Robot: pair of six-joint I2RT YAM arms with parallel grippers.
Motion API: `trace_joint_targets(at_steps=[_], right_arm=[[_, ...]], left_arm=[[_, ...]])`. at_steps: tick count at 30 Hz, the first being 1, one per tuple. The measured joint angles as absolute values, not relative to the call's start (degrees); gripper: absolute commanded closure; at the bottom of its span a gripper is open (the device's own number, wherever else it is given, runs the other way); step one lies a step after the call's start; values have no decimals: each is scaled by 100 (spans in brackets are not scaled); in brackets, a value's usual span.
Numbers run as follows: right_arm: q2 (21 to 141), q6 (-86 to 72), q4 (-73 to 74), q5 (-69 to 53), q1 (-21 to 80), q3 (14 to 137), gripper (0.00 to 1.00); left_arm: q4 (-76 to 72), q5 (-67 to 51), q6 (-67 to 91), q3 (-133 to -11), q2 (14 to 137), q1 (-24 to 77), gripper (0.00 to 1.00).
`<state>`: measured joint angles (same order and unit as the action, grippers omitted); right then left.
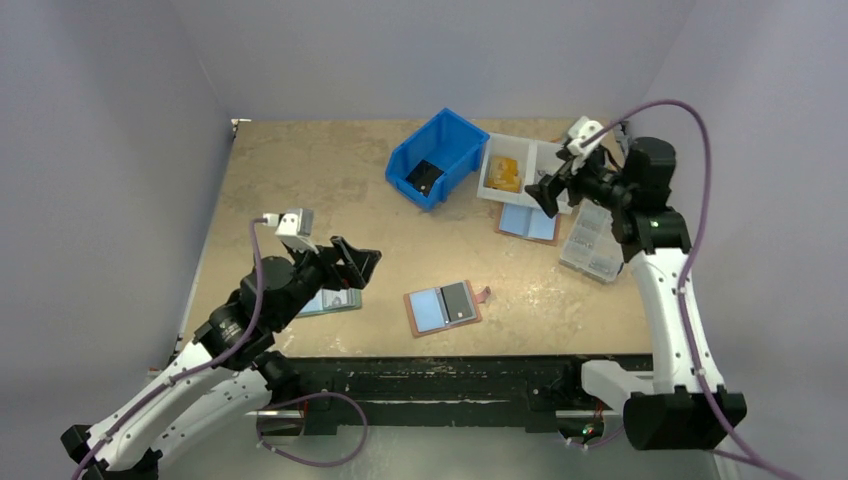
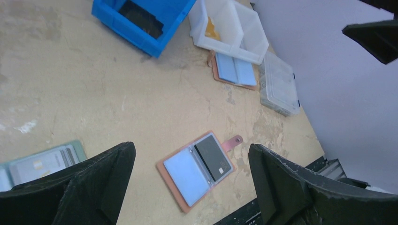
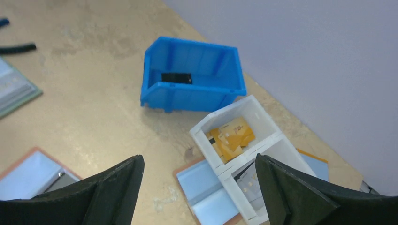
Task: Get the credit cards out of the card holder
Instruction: Place the credit card in the card holder, then reset both arms
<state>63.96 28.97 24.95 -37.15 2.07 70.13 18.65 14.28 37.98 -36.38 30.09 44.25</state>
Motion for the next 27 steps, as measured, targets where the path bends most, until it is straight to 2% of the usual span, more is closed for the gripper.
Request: trace_joint_targets(at_steps=[6, 11, 15, 27], right_arm=[[5653, 1420, 2447, -3800, -631, 7022, 1], [5146, 244, 2427, -3175, -692, 7039, 1], [4807, -16, 2561, -2945, -694, 7288, 1], [4069, -600, 2711, -2300, -694, 7664, 1]], left_arm=[[2204, 1968, 3146, -4722, 3769, 4425, 1], [2410, 2279, 2665, -5531, 4482, 4407, 1], [2576, 2261, 2449, -6219, 4982, 4388, 1], [2906, 1970, 2493, -6587, 4499, 4388, 1]])
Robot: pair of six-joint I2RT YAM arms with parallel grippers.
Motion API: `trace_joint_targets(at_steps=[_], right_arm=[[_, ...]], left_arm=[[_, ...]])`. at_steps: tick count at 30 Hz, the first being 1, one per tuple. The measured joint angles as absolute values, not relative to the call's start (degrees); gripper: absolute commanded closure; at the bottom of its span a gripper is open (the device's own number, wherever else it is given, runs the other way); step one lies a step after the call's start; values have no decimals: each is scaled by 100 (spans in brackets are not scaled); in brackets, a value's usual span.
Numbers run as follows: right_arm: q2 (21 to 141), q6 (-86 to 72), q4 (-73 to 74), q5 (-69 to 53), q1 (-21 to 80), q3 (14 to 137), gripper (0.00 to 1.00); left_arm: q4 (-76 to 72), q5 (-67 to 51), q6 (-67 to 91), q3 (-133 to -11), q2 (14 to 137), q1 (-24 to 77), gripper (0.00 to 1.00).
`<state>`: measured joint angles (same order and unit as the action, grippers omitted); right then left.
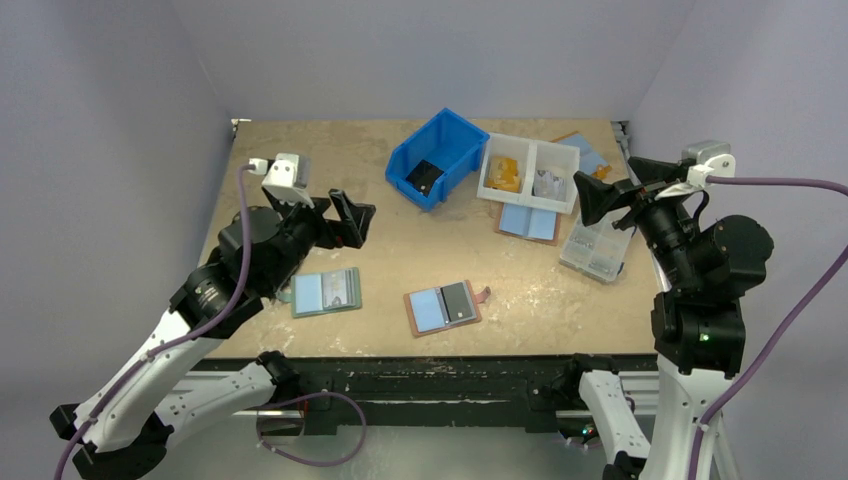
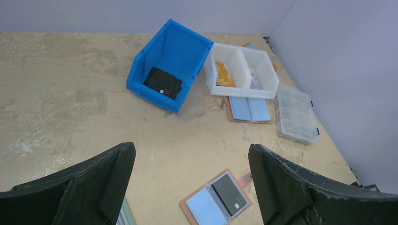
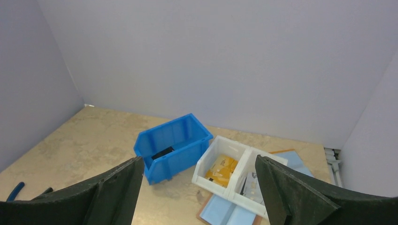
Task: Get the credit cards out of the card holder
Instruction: Reset both arms
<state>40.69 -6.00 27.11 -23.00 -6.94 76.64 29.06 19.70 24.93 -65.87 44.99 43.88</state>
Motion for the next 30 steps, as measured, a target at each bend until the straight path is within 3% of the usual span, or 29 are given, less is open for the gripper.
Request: trace_joint_targets(at_steps=[30], right_arm=[[3704, -703, 3000, -2204, -770, 7522, 1]], left_arm=[[3238, 1686, 2746, -6383, 3750, 4388, 1]])
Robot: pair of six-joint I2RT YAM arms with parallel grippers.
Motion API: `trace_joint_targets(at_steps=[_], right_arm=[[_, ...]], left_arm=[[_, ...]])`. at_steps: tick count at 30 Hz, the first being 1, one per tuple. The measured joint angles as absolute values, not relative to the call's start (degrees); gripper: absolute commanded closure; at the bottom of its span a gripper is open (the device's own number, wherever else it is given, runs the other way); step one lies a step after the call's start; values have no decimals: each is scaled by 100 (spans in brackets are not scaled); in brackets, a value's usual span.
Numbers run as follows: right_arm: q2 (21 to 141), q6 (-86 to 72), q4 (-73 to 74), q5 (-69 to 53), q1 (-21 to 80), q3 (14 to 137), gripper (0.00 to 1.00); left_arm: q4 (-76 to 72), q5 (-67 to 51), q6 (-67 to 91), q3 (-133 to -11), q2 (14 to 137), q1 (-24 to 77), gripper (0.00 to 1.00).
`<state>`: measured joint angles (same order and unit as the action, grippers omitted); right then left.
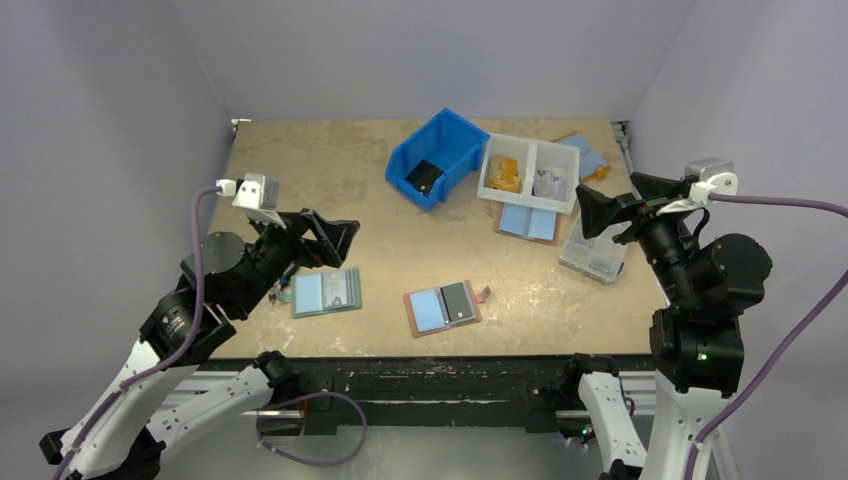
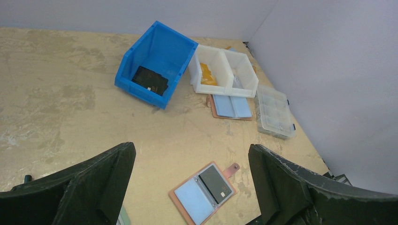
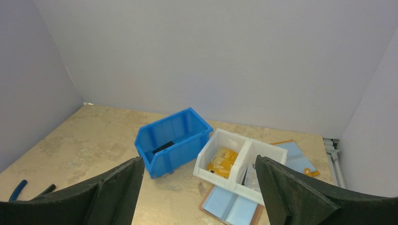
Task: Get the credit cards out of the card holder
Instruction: Reset both arms
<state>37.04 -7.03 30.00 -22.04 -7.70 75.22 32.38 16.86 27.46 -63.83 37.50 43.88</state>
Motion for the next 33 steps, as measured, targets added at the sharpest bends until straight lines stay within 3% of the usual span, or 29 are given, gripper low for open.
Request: trace_joint_targets(at_steps=[33], right_arm=[[3498, -497, 3013, -2504, -1122, 6805, 1]], left_arm=[[3092, 1767, 2742, -5588, 3404, 4388, 1]])
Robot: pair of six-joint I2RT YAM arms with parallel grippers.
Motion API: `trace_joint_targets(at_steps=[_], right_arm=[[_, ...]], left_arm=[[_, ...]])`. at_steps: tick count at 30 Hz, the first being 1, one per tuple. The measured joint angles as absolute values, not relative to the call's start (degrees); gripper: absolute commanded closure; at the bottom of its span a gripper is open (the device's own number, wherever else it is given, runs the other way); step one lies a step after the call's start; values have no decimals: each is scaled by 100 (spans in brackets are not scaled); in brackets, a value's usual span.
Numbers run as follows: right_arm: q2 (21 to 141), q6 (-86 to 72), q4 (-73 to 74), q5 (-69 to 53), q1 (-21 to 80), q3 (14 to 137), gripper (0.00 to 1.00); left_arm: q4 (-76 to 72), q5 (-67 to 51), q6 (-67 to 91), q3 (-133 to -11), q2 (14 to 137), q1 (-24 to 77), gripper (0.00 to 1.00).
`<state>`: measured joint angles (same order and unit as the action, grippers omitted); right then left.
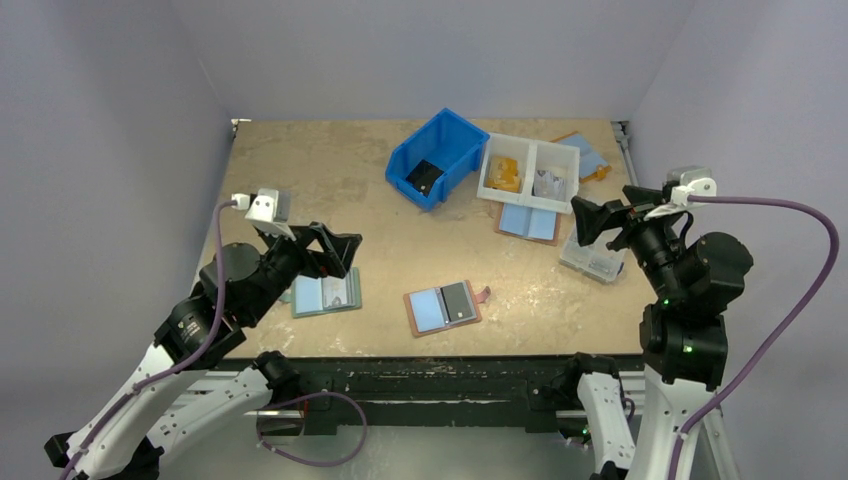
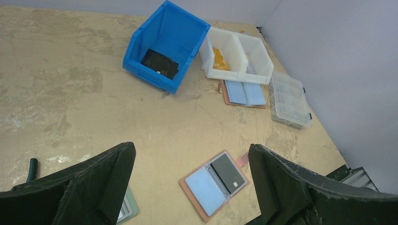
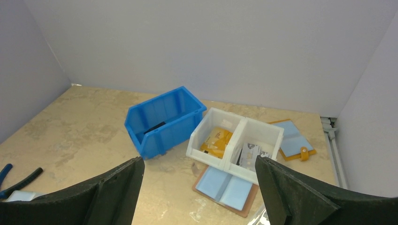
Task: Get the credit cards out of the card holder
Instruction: Reset both arms
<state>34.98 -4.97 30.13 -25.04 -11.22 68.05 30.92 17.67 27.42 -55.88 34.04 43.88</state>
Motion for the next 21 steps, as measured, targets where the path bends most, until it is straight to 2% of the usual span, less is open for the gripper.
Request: trace_joint_targets(at_steps=[21], right_arm=[[3299, -508, 3048, -2985, -1238, 6532, 1]], left_arm=[[2609, 1557, 2906, -4617, 3028, 4388, 1]])
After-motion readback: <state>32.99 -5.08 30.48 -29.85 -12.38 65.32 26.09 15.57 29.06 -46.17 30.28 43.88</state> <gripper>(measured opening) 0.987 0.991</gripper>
